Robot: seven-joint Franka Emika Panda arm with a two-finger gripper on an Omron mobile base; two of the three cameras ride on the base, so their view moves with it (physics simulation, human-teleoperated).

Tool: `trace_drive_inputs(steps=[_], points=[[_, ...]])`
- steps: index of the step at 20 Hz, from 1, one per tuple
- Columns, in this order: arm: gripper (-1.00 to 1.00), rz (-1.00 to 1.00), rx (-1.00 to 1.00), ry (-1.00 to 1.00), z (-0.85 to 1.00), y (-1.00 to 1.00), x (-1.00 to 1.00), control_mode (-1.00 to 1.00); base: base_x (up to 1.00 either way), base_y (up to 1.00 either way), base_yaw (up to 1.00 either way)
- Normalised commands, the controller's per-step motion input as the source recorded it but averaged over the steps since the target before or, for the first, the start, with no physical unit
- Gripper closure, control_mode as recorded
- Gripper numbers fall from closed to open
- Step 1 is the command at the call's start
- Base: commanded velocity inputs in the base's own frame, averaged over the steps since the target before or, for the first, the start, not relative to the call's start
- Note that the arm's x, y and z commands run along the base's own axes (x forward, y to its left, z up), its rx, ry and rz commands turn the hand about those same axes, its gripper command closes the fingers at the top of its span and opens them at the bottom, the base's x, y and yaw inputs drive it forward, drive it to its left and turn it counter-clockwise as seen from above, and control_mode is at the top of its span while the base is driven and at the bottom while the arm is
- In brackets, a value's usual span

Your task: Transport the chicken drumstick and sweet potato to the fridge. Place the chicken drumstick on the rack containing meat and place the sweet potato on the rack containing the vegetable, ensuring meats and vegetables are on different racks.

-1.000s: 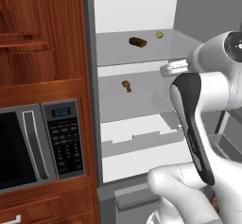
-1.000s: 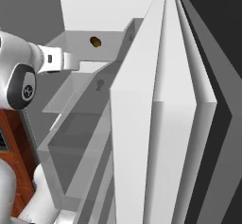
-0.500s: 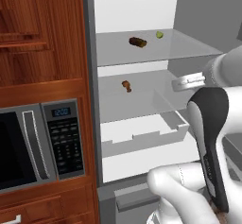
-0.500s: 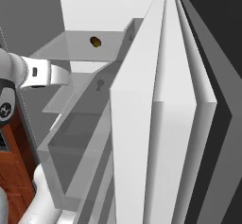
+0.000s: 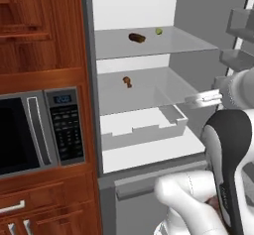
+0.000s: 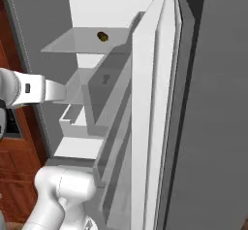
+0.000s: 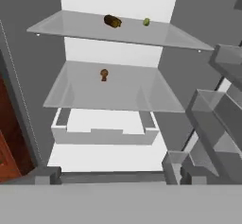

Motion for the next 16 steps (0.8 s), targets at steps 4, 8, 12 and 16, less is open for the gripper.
trace_drive_inputs(steps=[4,8,12,16], points=[[-1.00,0.00,0.00,0.00,0.00,0.00,0.00,1.00,-1.00,0.05,0.00],[-1.00,0.00,0.00,0.00,0.00,0.00,0.00,1.00,-1.00,0.00,0.00],[-1.00,0.00,0.00,0.00,0.00,0.00,0.00,1.00,-1.00,0.00,0.00],[-1.00,0.00,0.00,0.00,0.00,0.00,0.00,1.00,-1.00,0.00,0.00]])
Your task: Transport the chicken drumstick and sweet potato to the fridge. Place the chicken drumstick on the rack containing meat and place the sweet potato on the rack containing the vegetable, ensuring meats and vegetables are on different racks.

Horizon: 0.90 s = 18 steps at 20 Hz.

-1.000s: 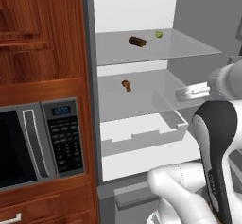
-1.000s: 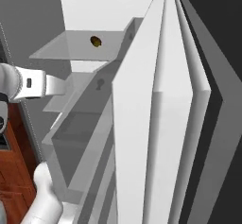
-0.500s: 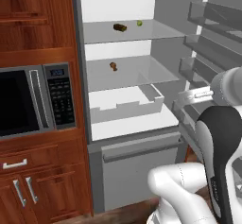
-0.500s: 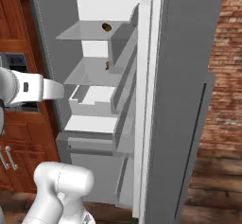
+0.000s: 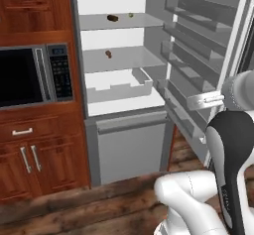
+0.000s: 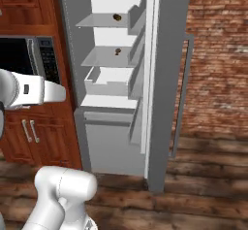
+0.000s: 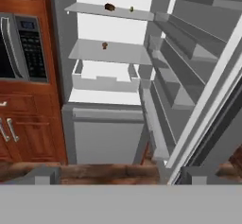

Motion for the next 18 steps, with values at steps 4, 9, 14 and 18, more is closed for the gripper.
trace_drive_inputs(steps=[4,9,14,18], points=[[-1.00,0.00,0.00,0.00,0.00,0.00,0.00,1.00,-1.00,0.00,0.00],[-1.00,0.00,0.00,0.00,0.00,0.00,0.00,1.00,-1.00,-0.33,0.05],[-1.00,0.00,0.00,0.00,0.00,0.00,0.00,1.00,-1.00,-0.66,0.58],[-1.00,0.00,0.00,0.00,0.00,0.00,0.00,1.00,-0.79,-0.42,0.86]])
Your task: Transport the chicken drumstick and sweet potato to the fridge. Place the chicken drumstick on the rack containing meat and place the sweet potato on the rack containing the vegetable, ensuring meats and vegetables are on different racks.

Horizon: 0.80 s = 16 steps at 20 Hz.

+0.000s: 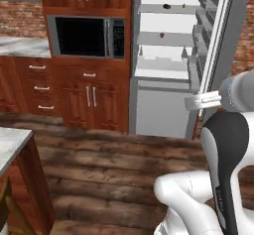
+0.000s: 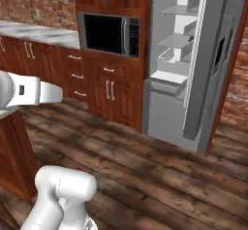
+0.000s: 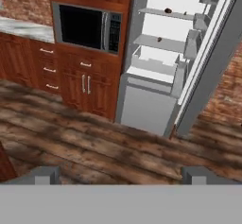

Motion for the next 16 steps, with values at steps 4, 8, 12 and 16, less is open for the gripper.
trace_drive_inputs(steps=[4,8,12,16], points=[[-1.00,0.00,0.00,0.00,0.00,0.00,0.00,1.00,-0.49,-0.17,0.95],[-1.00,0.00,0.00,0.00,0.00,0.00,0.00,1.00,-0.04,0.04,1.00],[-1.00,0.00,0.00,0.00,0.00,0.00,0.00,1.00,-0.03,0.79,0.78],[-1.00,0.00,0.00,0.00,0.00,0.00,0.00,1.00,-0.22,1.00,0.52]])
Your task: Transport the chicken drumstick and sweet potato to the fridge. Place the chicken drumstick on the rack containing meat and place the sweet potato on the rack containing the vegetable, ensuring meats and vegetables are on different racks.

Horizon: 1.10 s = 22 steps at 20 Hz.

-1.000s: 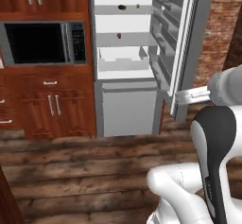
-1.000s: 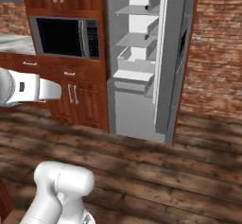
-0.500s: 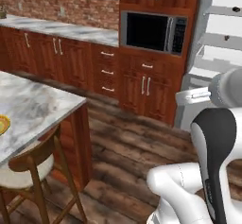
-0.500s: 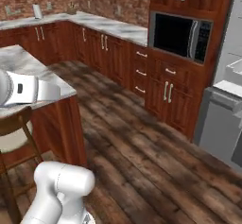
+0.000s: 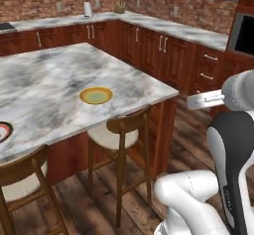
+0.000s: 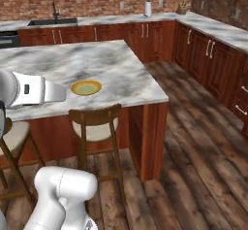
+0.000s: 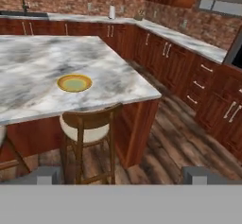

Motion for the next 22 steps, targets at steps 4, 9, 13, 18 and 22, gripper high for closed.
trace_drive_inputs(steps=[4,9,13,18,22], points=[[-1.00,0.00,0.00,0.00,0.00,0.00,0.00,1.00,-0.31,1.00,0.35],[-1.00,0.00,0.00,0.00,0.00,0.00,0.00,1.00,0.00,1.00,0.25],[-1.00,0.00,0.00,0.00,0.00,0.00,0.00,1.00,0.56,0.39,0.37],[-1.00,0.00,0.00,0.00,0.00,0.00,0.00,1.00,0.96,0.03,0.48],[-1.00,0.00,0.00,0.00,0.00,0.00,0.00,1.00,1.00,0.44,0.40]])
